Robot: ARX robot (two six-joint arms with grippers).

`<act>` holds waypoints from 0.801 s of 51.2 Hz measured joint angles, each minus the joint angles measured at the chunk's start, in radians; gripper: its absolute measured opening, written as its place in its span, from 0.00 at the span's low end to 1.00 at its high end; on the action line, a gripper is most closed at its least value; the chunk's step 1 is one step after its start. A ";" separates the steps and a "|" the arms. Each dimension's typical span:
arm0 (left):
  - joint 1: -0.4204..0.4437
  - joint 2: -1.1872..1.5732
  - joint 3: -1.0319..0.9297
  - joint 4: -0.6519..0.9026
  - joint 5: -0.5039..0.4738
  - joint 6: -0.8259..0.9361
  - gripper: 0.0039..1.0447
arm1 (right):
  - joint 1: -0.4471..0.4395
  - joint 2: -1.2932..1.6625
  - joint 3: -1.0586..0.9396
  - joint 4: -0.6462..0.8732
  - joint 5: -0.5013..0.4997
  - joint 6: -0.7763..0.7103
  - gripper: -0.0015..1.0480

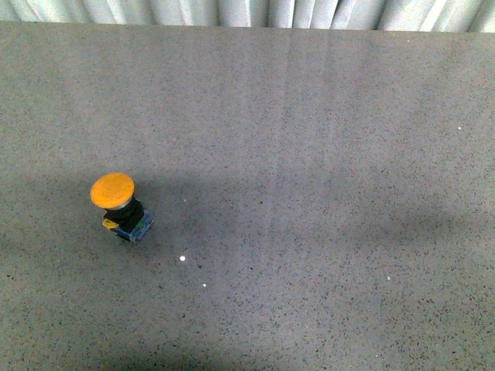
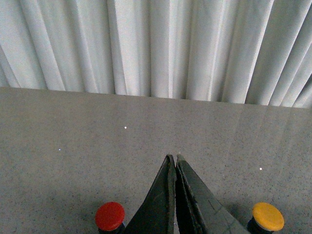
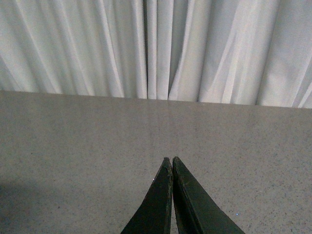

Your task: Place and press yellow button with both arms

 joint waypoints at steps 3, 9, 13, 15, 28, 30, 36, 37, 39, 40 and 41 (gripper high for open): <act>0.000 0.000 0.000 0.000 0.000 0.000 0.01 | 0.000 -0.015 0.000 -0.015 0.000 0.000 0.01; 0.000 0.000 0.000 0.000 0.000 0.000 0.01 | 0.000 -0.052 0.000 -0.052 0.000 0.000 0.01; 0.000 0.000 0.000 0.000 0.000 0.000 0.01 | 0.000 -0.076 0.000 -0.075 0.000 0.000 0.01; 0.000 0.000 0.000 0.000 0.000 0.000 0.01 | 0.000 -0.086 0.000 -0.086 0.000 0.000 0.01; 0.000 0.000 0.000 0.000 0.000 0.000 0.01 | 0.000 -0.256 0.000 -0.262 0.002 0.000 0.01; 0.000 0.000 0.000 0.000 0.000 0.000 0.06 | 0.000 -0.256 0.000 -0.262 0.002 0.000 0.01; 0.000 0.000 0.000 0.000 0.000 0.000 0.31 | 0.000 -0.257 0.000 -0.262 0.002 -0.002 0.19; 0.000 0.000 0.000 0.000 0.000 0.000 0.32 | 0.000 -0.257 0.000 -0.262 0.002 -0.002 0.21; 0.000 0.000 0.000 0.000 0.000 0.000 0.37 | 0.000 -0.257 0.000 -0.262 0.002 -0.002 0.26; 0.000 0.000 0.000 0.000 0.000 0.000 0.41 | 0.000 -0.257 0.000 -0.262 0.002 -0.002 0.30; 0.000 0.000 0.000 0.000 0.000 0.000 0.44 | 0.000 -0.257 0.000 -0.262 0.002 -0.002 0.33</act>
